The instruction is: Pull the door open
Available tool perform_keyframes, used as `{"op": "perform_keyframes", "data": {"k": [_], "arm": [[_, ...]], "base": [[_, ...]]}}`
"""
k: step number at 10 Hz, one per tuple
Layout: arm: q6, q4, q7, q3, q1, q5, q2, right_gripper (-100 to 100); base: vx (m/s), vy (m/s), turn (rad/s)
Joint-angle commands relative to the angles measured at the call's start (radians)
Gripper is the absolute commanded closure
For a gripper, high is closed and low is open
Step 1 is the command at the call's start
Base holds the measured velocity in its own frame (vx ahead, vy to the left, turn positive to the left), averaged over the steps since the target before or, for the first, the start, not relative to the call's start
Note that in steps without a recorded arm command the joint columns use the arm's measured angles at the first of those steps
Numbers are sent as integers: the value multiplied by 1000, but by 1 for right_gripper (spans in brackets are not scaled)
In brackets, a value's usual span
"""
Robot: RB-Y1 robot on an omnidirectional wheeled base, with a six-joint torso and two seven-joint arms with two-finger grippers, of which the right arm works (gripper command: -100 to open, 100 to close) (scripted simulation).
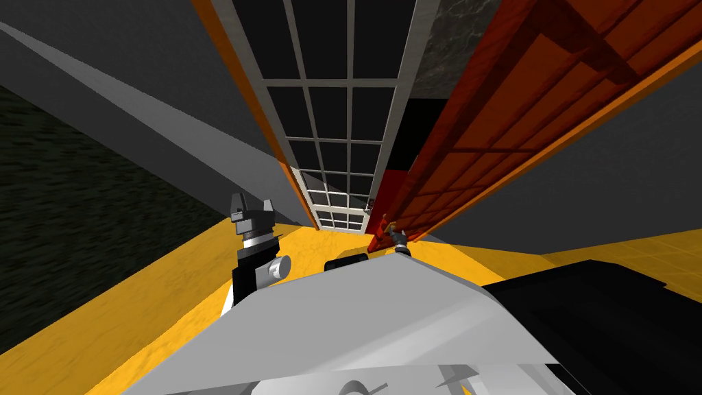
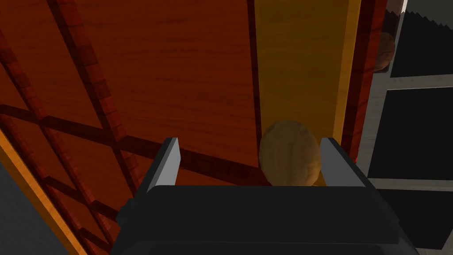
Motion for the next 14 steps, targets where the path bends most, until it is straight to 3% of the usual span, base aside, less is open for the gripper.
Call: {"op": "perform_keyframes", "data": {"k": [1, 3, 5, 8, 9, 14], "arm": [[21, 28, -23, -18, 20, -15, -17, 100], [21, 28, -23, -18, 20, -15, -17, 100], [21, 38, -77, -18, 35, -32, -30, 100], [21, 38, -77, -18, 35, -32, -30, 100], [21, 46, -122, -16, 43, -46, -39, 100], [21, 56, -190, -11, 51, -66, -51, 100]], "base": [[-82, 8, -46], [-52, 4, -1], [-83, 18, -6], [-43, 0, -13], [-70, 15, 27], [-64, 1, -1]]}}
